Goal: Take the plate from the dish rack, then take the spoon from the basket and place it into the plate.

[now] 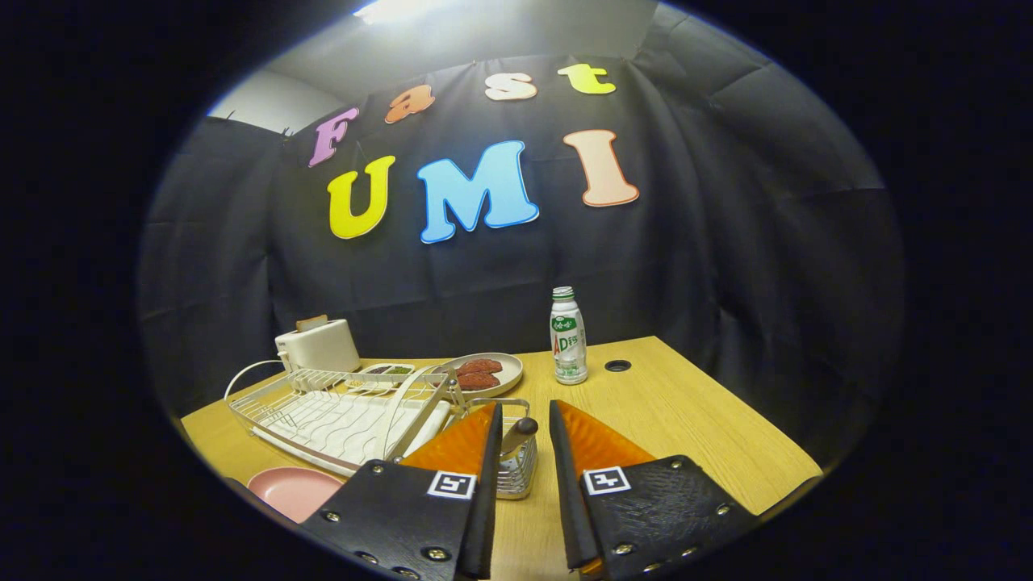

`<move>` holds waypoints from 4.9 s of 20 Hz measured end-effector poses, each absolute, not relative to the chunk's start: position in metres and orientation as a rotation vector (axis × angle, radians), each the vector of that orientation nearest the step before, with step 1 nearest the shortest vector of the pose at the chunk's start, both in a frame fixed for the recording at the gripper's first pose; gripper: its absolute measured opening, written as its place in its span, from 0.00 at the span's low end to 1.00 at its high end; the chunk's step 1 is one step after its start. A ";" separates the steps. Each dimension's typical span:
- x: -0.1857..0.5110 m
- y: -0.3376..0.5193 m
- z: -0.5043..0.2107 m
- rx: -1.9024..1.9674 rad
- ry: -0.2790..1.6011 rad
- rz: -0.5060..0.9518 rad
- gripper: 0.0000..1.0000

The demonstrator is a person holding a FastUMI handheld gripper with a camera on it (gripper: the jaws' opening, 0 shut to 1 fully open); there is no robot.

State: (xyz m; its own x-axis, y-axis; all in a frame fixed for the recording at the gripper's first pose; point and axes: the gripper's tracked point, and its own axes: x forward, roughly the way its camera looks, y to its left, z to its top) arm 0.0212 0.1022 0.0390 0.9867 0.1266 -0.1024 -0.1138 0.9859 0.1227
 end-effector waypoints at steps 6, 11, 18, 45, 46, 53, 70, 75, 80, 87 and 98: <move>0.049 0.113 0.035 0.160 0.092 0.151 0.26; 0.053 0.118 0.032 0.180 0.129 0.134 0.14; 0.050 0.124 0.057 0.156 0.149 0.126 0.03; -0.042 0.150 0.237 0.089 0.119 0.064 0.03; -0.047 0.155 0.237 0.087 0.123 0.072 0.03; -0.077 0.198 0.199 0.077 0.225 0.148 0.03; -0.080 0.304 0.088 0.078 0.455 0.339 0.03; -0.076 0.338 0.067 0.082 0.498 0.424 0.03; -0.084 0.369 0.053 0.077 0.525 0.501 0.03; -0.080 0.365 0.039 0.103 0.530 0.490 0.04; -0.074 0.322 0.050 0.020 0.456 0.382 0.19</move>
State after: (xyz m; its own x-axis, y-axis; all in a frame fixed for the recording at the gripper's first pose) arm -0.0740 0.3223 0.0503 0.8279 0.3648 -0.4260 -0.3558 0.9288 0.1039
